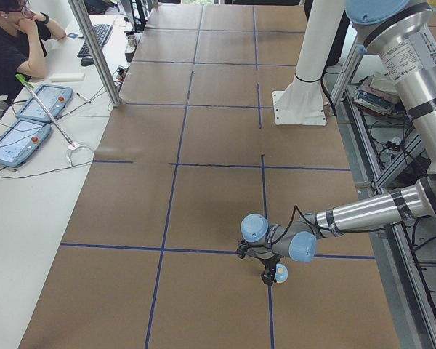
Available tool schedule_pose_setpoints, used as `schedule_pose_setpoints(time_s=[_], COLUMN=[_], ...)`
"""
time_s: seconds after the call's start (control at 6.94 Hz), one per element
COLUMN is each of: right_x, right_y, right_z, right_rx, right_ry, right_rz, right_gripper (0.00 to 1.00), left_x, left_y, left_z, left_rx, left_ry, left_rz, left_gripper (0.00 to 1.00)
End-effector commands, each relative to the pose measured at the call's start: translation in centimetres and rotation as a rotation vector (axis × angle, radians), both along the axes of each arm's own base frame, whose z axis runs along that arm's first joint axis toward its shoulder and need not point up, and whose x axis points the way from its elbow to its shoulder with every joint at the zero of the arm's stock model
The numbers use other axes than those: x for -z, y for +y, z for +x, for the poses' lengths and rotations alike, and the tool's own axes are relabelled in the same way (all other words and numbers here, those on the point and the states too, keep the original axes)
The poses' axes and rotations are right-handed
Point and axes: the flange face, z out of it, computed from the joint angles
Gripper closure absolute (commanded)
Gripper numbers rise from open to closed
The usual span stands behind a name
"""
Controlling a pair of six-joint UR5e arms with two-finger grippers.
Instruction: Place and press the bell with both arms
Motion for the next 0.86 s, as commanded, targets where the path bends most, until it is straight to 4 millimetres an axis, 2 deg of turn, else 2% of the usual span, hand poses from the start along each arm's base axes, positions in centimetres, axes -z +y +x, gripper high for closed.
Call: schedule_pose_setpoints(time_s=[0.0, 0.14, 0.29, 0.58, 0.72], right_x=[0.0, 0.0, -0.1, 0.1, 0.1], right_y=[0.0, 0.0, 0.0, 0.0, 0.0], right_z=[0.0, 0.0, 0.0, 0.0, 0.0], right_rx=[0.001, 0.0, 0.001, 0.001, 0.0], right_ry=[0.003, 0.003, 0.003, 0.003, 0.002], right_rz=[0.001, 0.0, 0.0, 0.003, 0.002], right_gripper=[0.0, 0.0, 0.0, 0.0, 0.0], left_x=[-1.0, -1.2, -1.3, -0.9, 0.2], left_y=[0.5, 0.6, 0.6, 0.4, 0.0], left_z=[0.2, 0.3, 0.4, 0.6, 0.7], left_rx=[-0.017, -0.021, -0.027, -0.031, -0.019], left_ry=[-0.012, -0.015, -0.016, 0.001, 0.038], left_rz=[-0.018, -0.022, -0.021, 0.008, 0.064], left_gripper=[0.0, 0.0, 0.19, 0.72, 0.82])
